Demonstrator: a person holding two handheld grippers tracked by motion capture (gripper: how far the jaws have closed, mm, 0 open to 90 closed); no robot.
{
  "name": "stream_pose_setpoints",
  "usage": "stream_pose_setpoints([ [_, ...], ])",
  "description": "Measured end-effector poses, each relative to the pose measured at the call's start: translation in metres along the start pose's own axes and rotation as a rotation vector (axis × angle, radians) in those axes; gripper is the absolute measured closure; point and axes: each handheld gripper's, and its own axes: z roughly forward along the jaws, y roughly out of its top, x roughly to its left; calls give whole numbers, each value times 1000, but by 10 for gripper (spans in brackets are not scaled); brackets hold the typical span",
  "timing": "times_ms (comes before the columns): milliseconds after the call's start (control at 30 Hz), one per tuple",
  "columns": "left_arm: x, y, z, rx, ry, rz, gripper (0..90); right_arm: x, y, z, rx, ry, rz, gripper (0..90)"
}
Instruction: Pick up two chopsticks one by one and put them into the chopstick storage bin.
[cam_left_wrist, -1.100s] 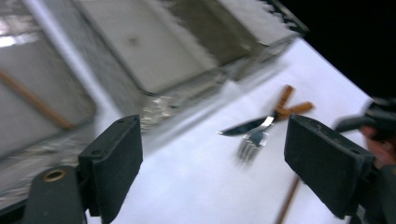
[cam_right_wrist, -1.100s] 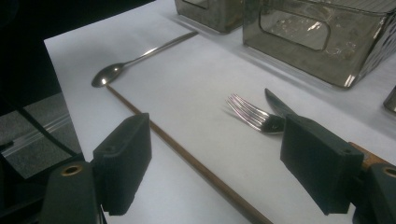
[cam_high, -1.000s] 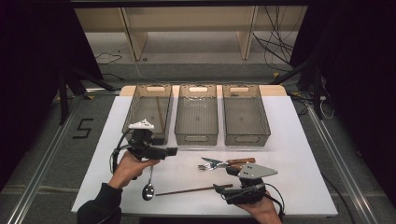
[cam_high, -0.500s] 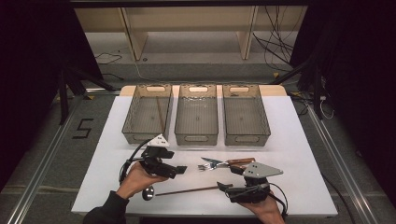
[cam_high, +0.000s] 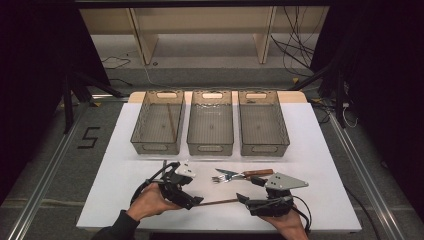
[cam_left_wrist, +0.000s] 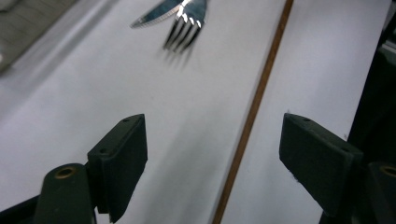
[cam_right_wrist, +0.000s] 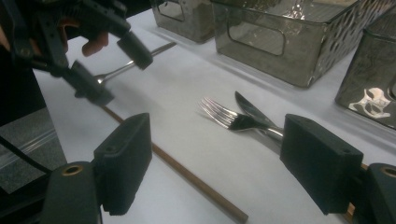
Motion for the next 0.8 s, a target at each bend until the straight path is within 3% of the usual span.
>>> stream_pose_setpoints([
  [200, -9, -3, 4, 78, -17, 64, 290, -1, -3, -6, -7, -11, 6, 256],
  [367, -10, -5, 7, 134, -19, 85, 388, -3, -6, -10, -6, -17, 16, 256],
  [800, -11, -5, 16, 181, -52, 159, 620, -3, -9, -9, 4, -13, 18, 257],
])
